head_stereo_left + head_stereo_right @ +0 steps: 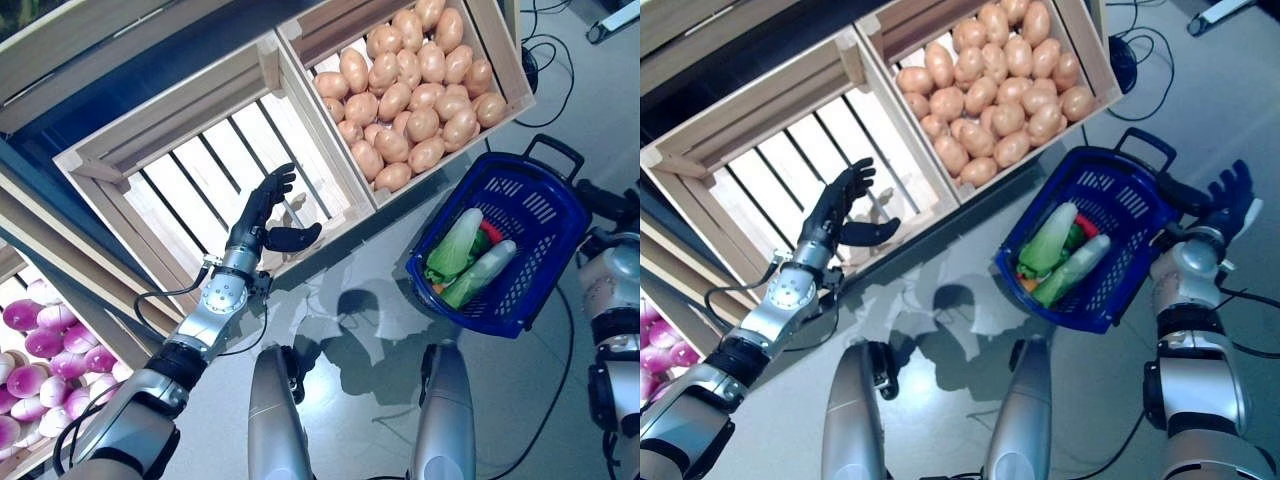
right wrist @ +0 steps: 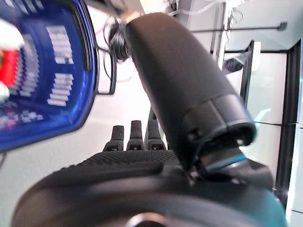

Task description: Put vegetables into the basket

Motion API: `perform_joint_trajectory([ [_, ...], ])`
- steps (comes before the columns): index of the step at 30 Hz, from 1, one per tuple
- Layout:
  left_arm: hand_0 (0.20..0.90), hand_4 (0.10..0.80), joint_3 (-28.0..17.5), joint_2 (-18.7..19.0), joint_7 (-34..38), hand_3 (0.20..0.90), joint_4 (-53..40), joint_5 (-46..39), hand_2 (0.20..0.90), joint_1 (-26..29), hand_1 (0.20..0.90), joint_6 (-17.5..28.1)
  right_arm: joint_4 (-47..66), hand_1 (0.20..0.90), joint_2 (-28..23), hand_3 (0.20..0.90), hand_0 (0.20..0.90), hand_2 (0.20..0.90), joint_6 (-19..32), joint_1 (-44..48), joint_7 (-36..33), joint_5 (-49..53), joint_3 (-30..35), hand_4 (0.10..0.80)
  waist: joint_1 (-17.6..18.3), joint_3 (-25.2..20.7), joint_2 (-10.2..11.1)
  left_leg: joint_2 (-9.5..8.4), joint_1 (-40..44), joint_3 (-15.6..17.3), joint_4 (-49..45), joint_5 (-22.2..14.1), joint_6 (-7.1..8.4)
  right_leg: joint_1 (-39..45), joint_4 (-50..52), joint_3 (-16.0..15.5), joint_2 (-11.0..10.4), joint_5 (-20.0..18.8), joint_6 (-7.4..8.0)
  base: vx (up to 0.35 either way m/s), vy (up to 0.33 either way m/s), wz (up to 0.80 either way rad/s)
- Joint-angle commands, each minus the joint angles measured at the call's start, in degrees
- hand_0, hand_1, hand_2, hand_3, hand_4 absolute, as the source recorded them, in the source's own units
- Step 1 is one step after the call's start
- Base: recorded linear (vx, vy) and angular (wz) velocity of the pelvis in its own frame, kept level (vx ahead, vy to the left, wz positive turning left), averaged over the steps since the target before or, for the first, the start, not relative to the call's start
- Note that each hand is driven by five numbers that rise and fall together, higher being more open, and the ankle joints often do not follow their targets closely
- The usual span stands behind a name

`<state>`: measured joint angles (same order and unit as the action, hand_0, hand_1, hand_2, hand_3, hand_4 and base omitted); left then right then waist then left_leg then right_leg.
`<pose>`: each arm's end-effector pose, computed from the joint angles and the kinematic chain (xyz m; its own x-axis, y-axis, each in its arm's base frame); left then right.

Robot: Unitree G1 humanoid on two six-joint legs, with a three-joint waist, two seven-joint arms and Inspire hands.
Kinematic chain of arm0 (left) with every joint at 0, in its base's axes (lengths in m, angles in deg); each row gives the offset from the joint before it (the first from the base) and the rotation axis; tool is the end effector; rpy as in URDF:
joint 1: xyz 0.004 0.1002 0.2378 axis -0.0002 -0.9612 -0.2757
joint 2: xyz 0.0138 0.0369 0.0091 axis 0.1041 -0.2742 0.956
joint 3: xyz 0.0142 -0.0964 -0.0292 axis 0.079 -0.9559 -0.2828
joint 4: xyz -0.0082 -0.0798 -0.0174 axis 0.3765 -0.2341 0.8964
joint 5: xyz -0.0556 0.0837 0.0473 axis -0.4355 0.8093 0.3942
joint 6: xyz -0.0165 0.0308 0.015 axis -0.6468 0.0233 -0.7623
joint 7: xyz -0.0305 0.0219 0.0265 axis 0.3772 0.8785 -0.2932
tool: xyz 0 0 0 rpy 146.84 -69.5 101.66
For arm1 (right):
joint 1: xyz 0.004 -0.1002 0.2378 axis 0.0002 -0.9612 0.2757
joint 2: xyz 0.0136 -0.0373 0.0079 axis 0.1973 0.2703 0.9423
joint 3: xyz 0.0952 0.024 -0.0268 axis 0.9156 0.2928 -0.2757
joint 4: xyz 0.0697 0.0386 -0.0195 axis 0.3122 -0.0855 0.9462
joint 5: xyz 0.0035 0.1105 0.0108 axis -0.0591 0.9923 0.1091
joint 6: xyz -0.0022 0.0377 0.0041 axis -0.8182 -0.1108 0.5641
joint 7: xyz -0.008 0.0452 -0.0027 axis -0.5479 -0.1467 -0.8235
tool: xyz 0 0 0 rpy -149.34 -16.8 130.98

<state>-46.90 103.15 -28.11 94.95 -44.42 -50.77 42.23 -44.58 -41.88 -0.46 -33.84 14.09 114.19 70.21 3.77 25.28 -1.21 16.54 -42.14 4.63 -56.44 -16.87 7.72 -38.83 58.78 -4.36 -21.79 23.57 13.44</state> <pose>0.3071 0.1921 0.1054 0.9662 -0.0974 0.2388 0.0201 0.9516 0.3068 0.3216 -0.3125 0.1428 0.7109 -0.7024 0.0347 0.6760 0.6961 0.2416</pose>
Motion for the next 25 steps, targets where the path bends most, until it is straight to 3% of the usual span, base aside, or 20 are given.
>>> perform_joint_trajectory([
  [1, 0.900, 0.800, -2.61, -2.82, 2.04, 0.900, 1.20, 1.20, 0.900, -1.69, 0.900, 5.16, 3.70, 0.900, 3.48, 0.900, 0.900, 0.900, 7.95, -5.63, 2.30, 0.69, -0.53, 0.800, -0.83, -9.03, 1.27, 0.97, 8.48, 1.72, 7.35, -2.13, -1.60, 3.55, -11.42, -1.42, 1.77, -11.66, -5.65, 0.047, -0.012, 0.03],
  [6, 0.900, 0.800, -4.06, -6.90, 1.94, 0.900, 4.82, 3.62, 0.900, -6.42, 0.900, 5.62, 9.87, 0.900, 9.79, 0.900, 0.900, 0.900, 8.81, -15.03, 6.49, -0.74, -3.51, 0.800, -0.98, -12.95, 2.43, 0.26, 18.22, 3.59, 20.57, 4.15, -2.16, 14.26, -23.29, -4.17, 4.17, -14.71, -6.26, 0.119, -0.032, 0.02],
  [13, 0.900, 0.800, -6.95, -11.28, -5.49, 0.900, 5.60, 6.87, 0.900, -20.66, 0.900, 9.63, 22.17, 0.900, 17.70, 0.900, 0.900, 0.900, 11.93, -32.65, 8.24, -6.92, -9.28, 0.800, -1.09, -20.38, 2.91, -3.52, 34.95, 7.67, 43.12, 13.00, -1.92, 31.65, -47.36, -5.20, 10.75, -20.24, -5.75, 0.191, 0.001, -0.01],
  [17, 0.900, 0.800, -7.51, -13.83, -8.45, 0.900, 6.60, 8.77, 0.900, -27.01, 0.900, 12.14, 26.69, 0.900, 21.20, 0.900, 0.900, 0.900, 12.70, -36.45, 6.24, -12.79, -12.11, 0.800, -1.04, -22.59, 2.37, -6.12, 40.76, 7.92, 53.17, 16.31, -1.72, 37.16, -56.83, -4.94, 12.12, -24.09, -4.82, 0.151, 0.059, -0.03],
  [20, 0.900, 0.800, -7.57, -15.94, -9.51, 0.900, 8.65, 8.27, 0.900, -28.91, 0.900, 12.29, 28.31, 0.900, 22.59, 0.900, 0.900, 0.900, 12.92, -37.76, 5.74, -16.13, -14.40, 0.800, -0.85, -23.37, 1.92, -6.99, 43.11, 8.18, 58.44, 17.99, -1.54, 39.24, -61.99, -5.23, 12.75, -26.48, -4.37, 0.094, 0.093, -0.08],
  [25, 0.900, 0.800, -7.57, -19.55, -8.31, 0.900, 12.69, 6.38, 0.900, -29.39, 0.900, 12.29, 28.86, 0.900, 25.84, 0.900, 0.900, 0.900, 11.53, -39.43, 4.59, -17.28, -17.98, 0.800, -0.80, -24.02, 1.71, -8.69, 43.92, 7.39, 60.75, 17.99, -2.44, 40.29, -62.68, -5.71, 13.09, -26.36, -4.48, 0.034, 0.058, -0.01],
])
